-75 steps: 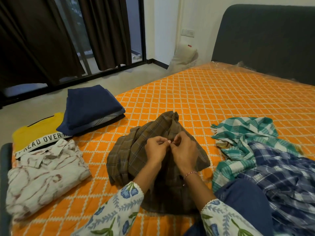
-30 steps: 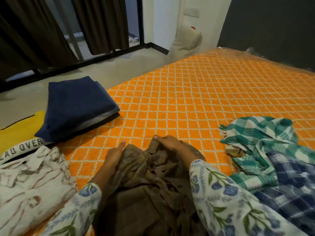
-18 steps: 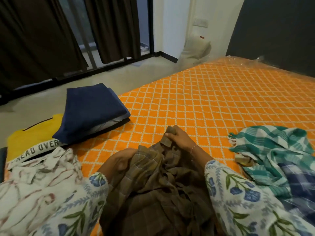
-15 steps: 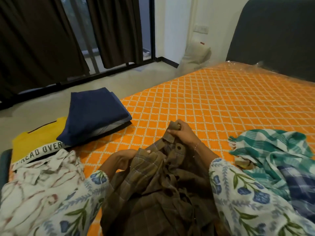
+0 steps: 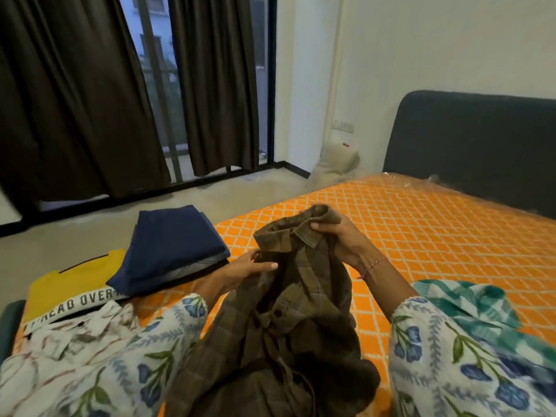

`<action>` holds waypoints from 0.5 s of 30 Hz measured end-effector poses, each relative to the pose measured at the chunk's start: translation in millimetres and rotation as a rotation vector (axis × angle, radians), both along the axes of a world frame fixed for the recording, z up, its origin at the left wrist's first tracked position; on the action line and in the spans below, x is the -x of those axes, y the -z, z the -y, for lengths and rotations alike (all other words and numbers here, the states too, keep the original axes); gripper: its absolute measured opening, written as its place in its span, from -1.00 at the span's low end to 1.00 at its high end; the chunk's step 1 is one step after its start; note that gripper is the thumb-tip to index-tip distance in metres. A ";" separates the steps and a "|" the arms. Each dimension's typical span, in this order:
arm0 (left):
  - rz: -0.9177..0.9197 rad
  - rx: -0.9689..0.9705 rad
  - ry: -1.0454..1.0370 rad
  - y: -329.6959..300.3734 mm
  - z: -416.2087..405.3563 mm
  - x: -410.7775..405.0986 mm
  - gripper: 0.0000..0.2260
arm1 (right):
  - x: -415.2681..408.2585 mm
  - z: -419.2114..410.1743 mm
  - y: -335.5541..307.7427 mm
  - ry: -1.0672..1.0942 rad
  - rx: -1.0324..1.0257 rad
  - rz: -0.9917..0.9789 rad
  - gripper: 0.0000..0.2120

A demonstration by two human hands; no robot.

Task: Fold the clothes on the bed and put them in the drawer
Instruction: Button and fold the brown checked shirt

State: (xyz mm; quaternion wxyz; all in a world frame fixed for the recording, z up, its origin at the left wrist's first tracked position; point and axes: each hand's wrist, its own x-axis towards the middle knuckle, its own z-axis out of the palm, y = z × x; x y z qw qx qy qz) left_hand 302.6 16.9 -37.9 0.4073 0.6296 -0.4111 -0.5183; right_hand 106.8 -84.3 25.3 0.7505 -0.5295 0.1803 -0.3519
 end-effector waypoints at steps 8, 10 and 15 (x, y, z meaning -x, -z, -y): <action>0.256 0.382 -0.072 -64.3 18.0 -3.1 -0.77 | 32.0 4.5 -8.5 -0.229 0.224 -0.671 -0.81; 0.397 0.412 -0.010 -81.0 15.8 -19.2 -0.81 | 28.1 7.0 4.0 -0.181 0.356 -0.881 -0.74; 0.991 0.281 0.045 -108.5 8.9 -47.0 -0.83 | 10.9 17.3 1.6 0.423 0.869 -1.098 -0.80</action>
